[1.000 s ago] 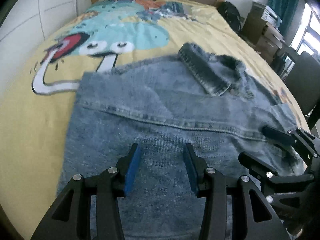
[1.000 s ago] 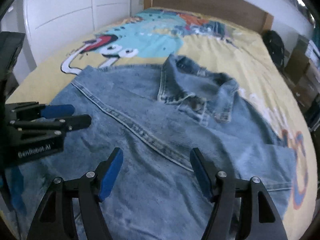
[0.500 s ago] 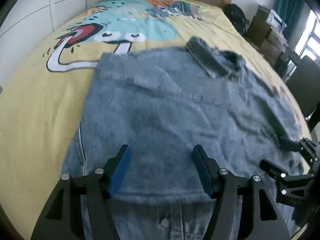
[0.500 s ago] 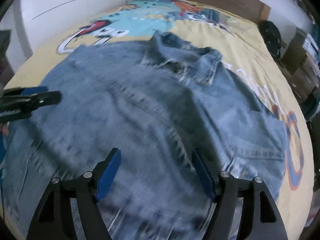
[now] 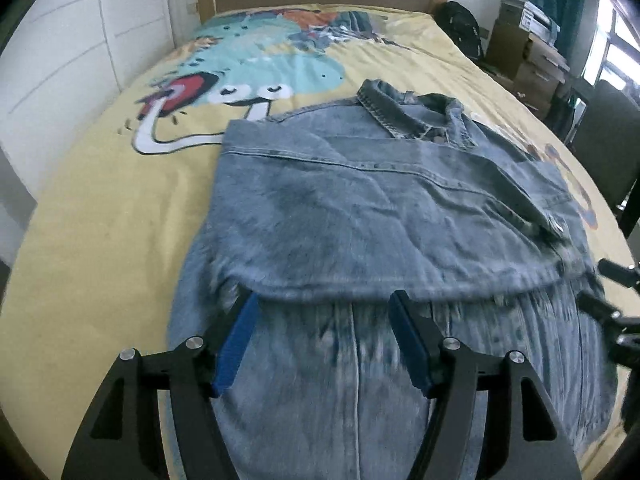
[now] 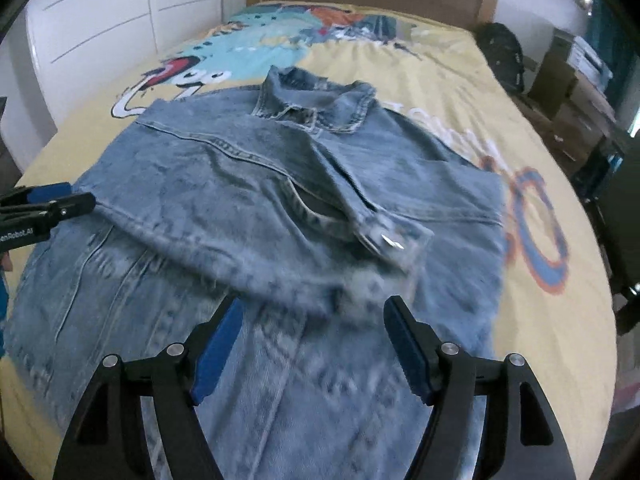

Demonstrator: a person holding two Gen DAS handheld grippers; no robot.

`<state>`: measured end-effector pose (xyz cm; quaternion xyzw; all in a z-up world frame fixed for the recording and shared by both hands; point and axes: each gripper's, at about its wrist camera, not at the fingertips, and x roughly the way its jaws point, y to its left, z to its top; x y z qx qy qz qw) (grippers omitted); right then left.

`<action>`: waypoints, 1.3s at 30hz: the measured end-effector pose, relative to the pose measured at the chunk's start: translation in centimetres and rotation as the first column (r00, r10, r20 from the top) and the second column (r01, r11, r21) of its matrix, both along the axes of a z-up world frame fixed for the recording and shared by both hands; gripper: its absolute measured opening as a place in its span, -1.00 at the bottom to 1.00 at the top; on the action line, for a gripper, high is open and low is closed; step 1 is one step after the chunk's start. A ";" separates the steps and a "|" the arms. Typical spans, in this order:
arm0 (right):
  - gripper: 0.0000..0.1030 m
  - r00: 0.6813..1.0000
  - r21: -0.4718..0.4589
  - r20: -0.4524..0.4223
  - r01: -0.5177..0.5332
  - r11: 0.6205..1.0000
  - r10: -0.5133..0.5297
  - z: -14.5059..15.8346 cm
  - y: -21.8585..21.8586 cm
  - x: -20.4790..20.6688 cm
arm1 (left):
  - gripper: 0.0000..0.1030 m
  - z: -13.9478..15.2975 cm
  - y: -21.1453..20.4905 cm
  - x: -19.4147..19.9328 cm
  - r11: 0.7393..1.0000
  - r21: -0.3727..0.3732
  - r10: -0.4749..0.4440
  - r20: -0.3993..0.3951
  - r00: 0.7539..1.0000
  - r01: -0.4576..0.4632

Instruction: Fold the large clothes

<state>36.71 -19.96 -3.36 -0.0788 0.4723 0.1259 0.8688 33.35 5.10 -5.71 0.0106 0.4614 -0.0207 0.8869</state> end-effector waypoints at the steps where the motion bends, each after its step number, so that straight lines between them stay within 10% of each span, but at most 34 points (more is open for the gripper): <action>1: 0.45 1.000 0.005 0.005 0.009 1.000 -0.009 0.4 -0.6 -0.7 | 0.23 0.5 -0.2 -0.9 1.000 0.017 0.003 0.012 1.000 -0.003; 24: 0.45 0.978 0.072 -0.055 0.204 0.976 -0.201 1.6 -9.4 -14.5 | 0.51 1.9 -1.6 -13.3 0.986 0.164 0.025 0.066 0.998 -0.036; 39: 0.46 0.944 0.133 -0.215 0.281 0.951 -0.249 -3.6 -12.7 -14.5 | 0.51 -6.4 6.8 -11.6 0.980 -0.025 0.186 -0.229 0.955 -0.197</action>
